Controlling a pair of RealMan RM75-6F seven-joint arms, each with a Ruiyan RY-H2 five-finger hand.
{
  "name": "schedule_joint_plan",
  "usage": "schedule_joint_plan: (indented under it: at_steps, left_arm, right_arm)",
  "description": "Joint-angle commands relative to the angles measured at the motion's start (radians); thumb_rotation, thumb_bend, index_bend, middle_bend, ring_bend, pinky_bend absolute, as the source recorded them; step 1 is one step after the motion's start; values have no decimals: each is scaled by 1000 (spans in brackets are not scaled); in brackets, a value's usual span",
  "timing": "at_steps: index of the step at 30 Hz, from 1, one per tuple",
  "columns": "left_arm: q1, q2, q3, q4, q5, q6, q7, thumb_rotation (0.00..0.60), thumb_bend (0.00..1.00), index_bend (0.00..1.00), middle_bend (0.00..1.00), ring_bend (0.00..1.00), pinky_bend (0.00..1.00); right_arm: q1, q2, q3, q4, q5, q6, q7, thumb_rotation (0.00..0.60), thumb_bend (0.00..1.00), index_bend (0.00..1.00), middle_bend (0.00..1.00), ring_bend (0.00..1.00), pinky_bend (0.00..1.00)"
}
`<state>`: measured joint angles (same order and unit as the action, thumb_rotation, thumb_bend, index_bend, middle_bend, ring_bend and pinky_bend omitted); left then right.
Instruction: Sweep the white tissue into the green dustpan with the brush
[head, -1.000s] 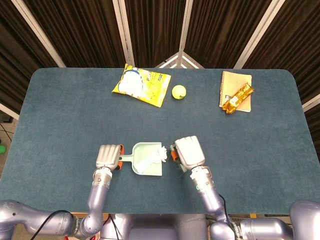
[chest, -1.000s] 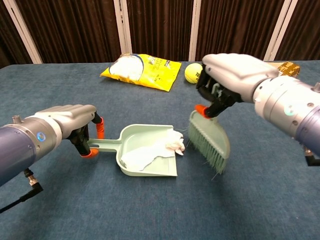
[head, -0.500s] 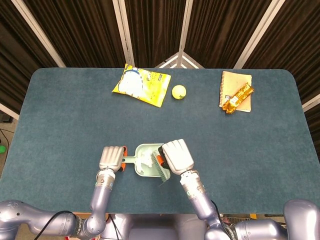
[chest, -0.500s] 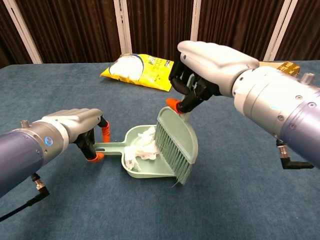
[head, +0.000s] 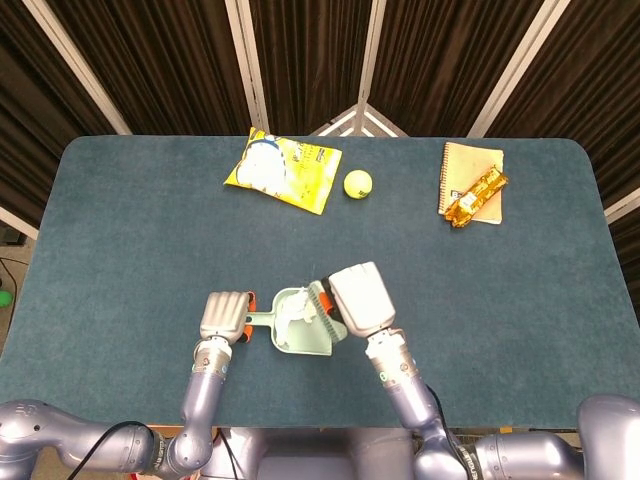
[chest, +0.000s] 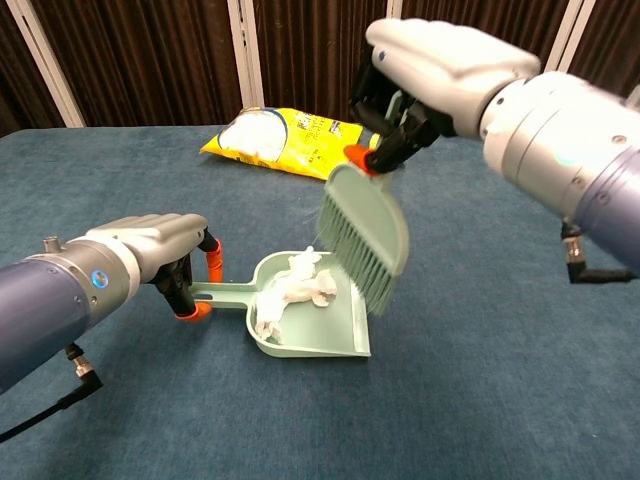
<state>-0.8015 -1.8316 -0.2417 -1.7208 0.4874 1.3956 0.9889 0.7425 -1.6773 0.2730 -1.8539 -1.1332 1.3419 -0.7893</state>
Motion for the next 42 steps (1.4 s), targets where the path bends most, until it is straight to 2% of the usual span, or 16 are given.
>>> schedule_joint_plan:
  at_steps: [1,5,8,10,14,17,20,22,30,42]
  left_arm:
    - [-1,-1,1,-1,-1,2,3,600,620,697,1000,1000,966]
    - [-3,-5,-1,-2,0,5,4,600,618,692,1000,1000,967]
    - [-6,-12,-2,-5,3,9,6,600,574,632,999,1000,966]
    - [-8,-15,-1,-8,6,14,12,600,466,538,995,1000,966]
    - [-10,-15,4,-12,19,26,20,600,116,338,979,1000,966]
    - [-8,-10,10,-16,36,36,20,600,11,236,973,1000,966]
    - [-2,1,8,-27,47,44,11,600,0,167,962,1000,966]
    - [5,17,7,-39,54,45,2,600,0,153,958,999,966]
    - [37,105,0,-119,91,35,-51,600,0,150,953,998,966]
    - [112,300,27,-264,168,-1,-172,600,0,150,944,990,966]
  right_arm:
    - [-5,22,11,2,-6,5,9,600,402,917,924,921,849]
    - [-8,43,19,-4,-4,5,12,600,401,917,925,921,849]
    - [-13,60,25,-12,-2,8,20,600,401,917,925,921,849]
    - [-14,68,26,-16,0,6,21,600,401,917,925,921,849]
    - [-17,76,24,-22,-1,8,23,600,401,917,924,921,849]
    - [-20,82,22,-26,0,10,25,600,402,917,924,921,849]
    - [-24,86,20,-26,1,12,27,600,402,917,925,921,848]
    - [-24,90,22,-22,4,13,28,600,401,917,925,921,848]
    - [-24,109,25,8,0,13,20,600,402,916,925,921,849]
    - [-61,181,23,120,45,11,40,600,401,916,925,921,849]
